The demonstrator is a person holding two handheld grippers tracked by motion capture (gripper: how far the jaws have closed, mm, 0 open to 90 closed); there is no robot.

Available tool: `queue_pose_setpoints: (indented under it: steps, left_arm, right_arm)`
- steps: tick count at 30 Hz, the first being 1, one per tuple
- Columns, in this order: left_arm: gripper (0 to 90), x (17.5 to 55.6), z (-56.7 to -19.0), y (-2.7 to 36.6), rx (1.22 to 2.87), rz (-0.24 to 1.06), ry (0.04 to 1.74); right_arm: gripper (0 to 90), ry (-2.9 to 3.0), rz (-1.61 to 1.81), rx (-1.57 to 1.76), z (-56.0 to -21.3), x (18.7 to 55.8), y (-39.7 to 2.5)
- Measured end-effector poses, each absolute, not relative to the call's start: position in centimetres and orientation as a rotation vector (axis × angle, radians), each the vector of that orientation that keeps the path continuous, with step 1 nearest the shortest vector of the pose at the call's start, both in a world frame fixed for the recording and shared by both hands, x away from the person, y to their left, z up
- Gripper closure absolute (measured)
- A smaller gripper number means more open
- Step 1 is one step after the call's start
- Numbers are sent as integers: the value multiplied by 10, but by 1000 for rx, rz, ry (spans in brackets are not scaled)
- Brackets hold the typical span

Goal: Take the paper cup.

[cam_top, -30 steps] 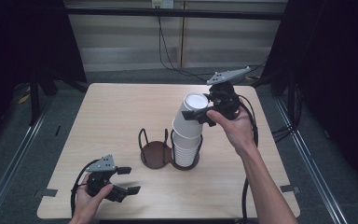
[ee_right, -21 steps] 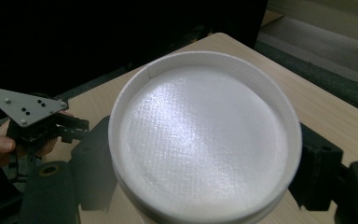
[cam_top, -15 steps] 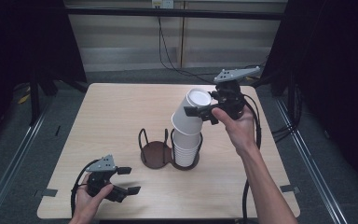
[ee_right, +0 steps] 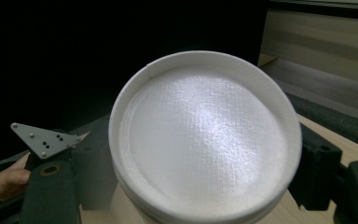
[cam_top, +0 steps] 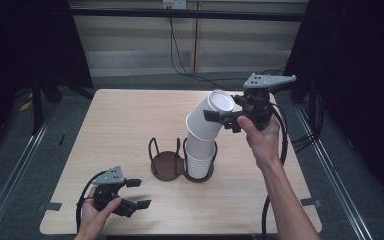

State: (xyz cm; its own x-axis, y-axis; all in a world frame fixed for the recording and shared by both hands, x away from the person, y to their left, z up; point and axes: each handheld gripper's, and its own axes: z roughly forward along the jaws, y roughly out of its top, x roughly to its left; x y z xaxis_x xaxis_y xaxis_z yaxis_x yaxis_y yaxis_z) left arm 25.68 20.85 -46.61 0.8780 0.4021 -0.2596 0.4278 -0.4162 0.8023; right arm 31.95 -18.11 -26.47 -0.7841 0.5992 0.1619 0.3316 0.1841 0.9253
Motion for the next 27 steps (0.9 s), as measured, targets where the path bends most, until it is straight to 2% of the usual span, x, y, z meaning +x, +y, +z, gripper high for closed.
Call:
queue_pose_setpoints:
  steps: [27]
  left_arm:
    - [164, 256, -466, 209, 2048, -39, 595]
  right_arm:
    - [245, 2120, 1782, 893, -266, 297, -210]
